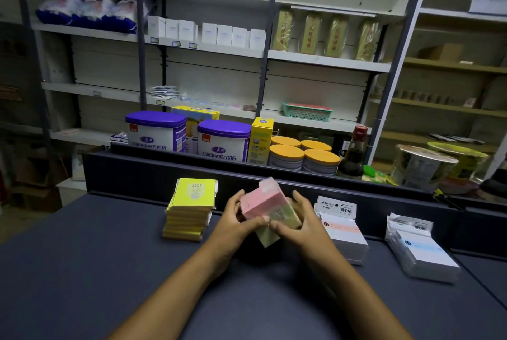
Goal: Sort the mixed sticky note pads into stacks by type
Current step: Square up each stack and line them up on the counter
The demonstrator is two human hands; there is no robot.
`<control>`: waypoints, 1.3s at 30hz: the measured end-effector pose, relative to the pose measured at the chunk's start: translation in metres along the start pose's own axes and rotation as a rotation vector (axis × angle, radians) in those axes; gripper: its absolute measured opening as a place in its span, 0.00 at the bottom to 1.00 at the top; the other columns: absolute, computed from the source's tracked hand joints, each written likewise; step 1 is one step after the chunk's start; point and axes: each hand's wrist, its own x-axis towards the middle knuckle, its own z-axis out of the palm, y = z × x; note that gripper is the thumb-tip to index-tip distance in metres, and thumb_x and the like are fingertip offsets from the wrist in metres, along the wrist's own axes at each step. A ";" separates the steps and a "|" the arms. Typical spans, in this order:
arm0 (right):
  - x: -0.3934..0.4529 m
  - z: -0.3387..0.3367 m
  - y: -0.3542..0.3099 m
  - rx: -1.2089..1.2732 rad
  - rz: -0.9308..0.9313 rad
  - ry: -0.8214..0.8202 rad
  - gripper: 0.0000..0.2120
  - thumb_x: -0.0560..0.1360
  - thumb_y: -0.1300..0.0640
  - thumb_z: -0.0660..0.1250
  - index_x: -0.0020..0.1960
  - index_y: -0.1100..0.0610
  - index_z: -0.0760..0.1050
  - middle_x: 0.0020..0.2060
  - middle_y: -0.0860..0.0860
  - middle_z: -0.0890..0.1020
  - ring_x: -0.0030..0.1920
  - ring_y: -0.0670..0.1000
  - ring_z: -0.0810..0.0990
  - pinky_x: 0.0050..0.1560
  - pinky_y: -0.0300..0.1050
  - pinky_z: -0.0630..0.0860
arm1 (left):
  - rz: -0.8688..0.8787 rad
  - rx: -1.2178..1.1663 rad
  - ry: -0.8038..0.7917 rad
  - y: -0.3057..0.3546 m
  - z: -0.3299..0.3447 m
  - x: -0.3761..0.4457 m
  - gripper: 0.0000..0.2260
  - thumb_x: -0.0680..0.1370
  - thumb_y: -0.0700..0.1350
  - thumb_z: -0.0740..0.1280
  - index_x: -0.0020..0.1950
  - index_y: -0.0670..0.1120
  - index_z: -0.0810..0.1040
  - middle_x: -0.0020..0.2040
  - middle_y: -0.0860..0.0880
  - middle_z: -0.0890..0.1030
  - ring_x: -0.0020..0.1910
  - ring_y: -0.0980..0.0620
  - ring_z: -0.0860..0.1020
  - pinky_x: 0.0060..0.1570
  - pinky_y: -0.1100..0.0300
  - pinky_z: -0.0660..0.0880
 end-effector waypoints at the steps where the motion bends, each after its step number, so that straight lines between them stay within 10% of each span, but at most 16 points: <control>1: 0.000 0.002 -0.001 0.053 0.026 0.010 0.44 0.69 0.59 0.78 0.78 0.54 0.58 0.67 0.51 0.75 0.63 0.48 0.78 0.65 0.46 0.75 | -0.001 -0.049 -0.019 0.000 -0.001 0.000 0.48 0.61 0.49 0.79 0.77 0.52 0.59 0.68 0.48 0.74 0.65 0.49 0.76 0.66 0.52 0.73; 8: -0.001 0.003 0.000 0.271 0.043 -0.008 0.34 0.69 0.72 0.74 0.72 0.60 0.67 0.61 0.60 0.80 0.62 0.58 0.80 0.63 0.56 0.77 | 0.003 -0.004 -0.111 -0.003 -0.007 0.005 0.41 0.60 0.50 0.80 0.69 0.56 0.64 0.65 0.45 0.75 0.61 0.50 0.79 0.54 0.60 0.78; 12: -0.002 -0.001 0.007 0.001 -0.044 -0.067 0.39 0.68 0.72 0.75 0.73 0.52 0.63 0.61 0.46 0.78 0.55 0.37 0.81 0.50 0.34 0.79 | -0.036 0.266 -0.097 -0.002 -0.010 0.005 0.43 0.56 0.52 0.73 0.68 0.51 0.62 0.65 0.46 0.74 0.61 0.53 0.77 0.55 0.62 0.78; 20: -0.008 0.008 0.014 -0.124 -0.092 -0.168 0.41 0.69 0.73 0.73 0.73 0.49 0.58 0.64 0.41 0.75 0.60 0.32 0.76 0.57 0.27 0.71 | 0.011 0.844 -0.063 -0.009 -0.009 0.000 0.33 0.70 0.49 0.73 0.72 0.47 0.63 0.64 0.51 0.69 0.66 0.52 0.65 0.68 0.57 0.65; 33: -0.002 0.005 0.019 -0.109 -0.084 -0.135 0.39 0.69 0.71 0.74 0.74 0.53 0.64 0.65 0.53 0.76 0.62 0.41 0.79 0.60 0.36 0.76 | 0.001 0.615 -0.081 0.001 -0.009 -0.003 0.23 0.72 0.37 0.70 0.66 0.45 0.70 0.62 0.46 0.78 0.60 0.51 0.77 0.61 0.58 0.75; 39: 0.009 0.003 0.016 -0.039 0.008 0.040 0.14 0.75 0.60 0.73 0.60 0.55 0.79 0.52 0.50 0.86 0.52 0.46 0.84 0.52 0.38 0.80 | -0.020 0.318 0.055 0.002 -0.010 0.004 0.18 0.74 0.43 0.73 0.63 0.41 0.79 0.54 0.49 0.84 0.52 0.55 0.82 0.57 0.61 0.78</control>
